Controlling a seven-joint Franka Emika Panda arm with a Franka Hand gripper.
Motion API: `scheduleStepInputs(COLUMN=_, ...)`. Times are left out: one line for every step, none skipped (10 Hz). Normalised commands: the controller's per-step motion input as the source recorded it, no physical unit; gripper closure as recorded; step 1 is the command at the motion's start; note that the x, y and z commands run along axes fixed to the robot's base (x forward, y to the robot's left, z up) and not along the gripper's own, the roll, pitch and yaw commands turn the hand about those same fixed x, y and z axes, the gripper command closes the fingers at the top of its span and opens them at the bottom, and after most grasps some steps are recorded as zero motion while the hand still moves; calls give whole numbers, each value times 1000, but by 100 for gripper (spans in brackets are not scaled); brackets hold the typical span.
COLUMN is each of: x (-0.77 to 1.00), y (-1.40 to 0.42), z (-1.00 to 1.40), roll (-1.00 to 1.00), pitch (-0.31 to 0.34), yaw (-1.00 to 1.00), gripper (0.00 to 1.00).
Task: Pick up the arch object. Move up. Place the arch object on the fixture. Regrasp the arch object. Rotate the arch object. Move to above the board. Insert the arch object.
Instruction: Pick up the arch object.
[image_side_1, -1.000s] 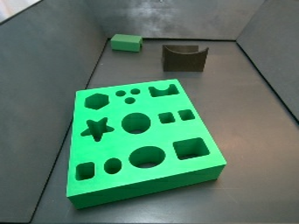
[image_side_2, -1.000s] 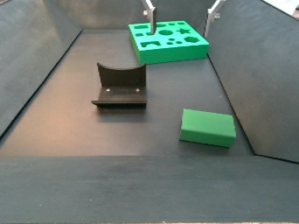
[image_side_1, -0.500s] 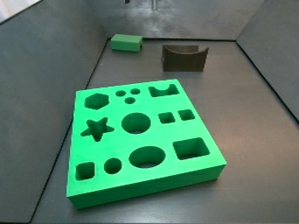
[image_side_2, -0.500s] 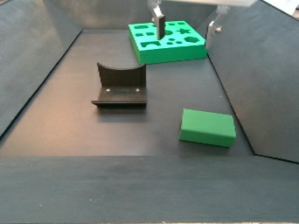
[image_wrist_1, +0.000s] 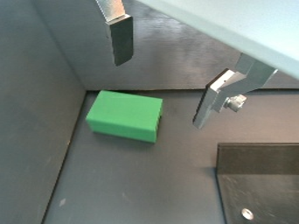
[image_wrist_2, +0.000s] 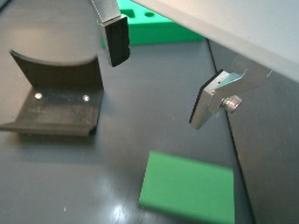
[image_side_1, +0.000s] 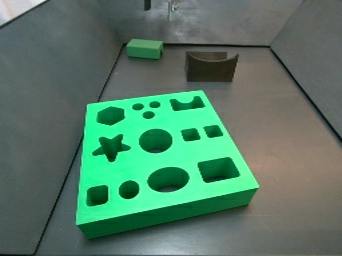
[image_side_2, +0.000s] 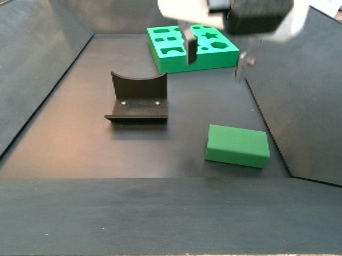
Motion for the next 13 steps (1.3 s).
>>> scheduleStepInputs(x=-6, y=477, z=-314, roll=29, pitch=0, yaw=-549, gripper=0)
scheduleStepInputs(x=0, y=409, z=-257, roll=13, pitch=-6, yaw=-626, gripper=0)
scheduleStepInputs(x=0, y=260, z=-266, roll=16, pitch=-1, yaw=-786, gripper=0)
scheduleStepInputs(x=43, y=60, z=-223, roll=10, pitch=-19, yaw=-1000, gripper=0)
scheduleStepInputs(x=43, y=51, z=-206, roll=3, pitch=-29, yaw=-1000, gripper=0)
scheduleStepInputs(x=34, y=46, z=-217, roll=11, pitch=-24, yaw=-1000, gripper=0)
scheduleStepInputs(x=9, y=77, z=-280, roll=24, pitch=0, yaw=-986, gripper=0)
scheduleStepInputs(x=0, y=137, z=-314, roll=33, pitch=0, yaw=-917, gripper=0)
scheduleStepInputs(x=0, y=146, z=-389, roll=44, pitch=0, yaw=-911, gripper=0)
scheduleStepInputs(x=0, y=151, z=-437, roll=49, pitch=7, yaw=-894, gripper=0)
scheduleStepInputs(x=0, y=134, z=-451, roll=53, pitch=0, yaw=-906, gripper=0)
scheduleStepInputs(x=0, y=160, z=-460, roll=47, pitch=0, yaw=-883, gripper=0)
scheduleStepInputs(x=0, y=131, z=-411, roll=20, pitch=0, yaw=-906, gripper=0)
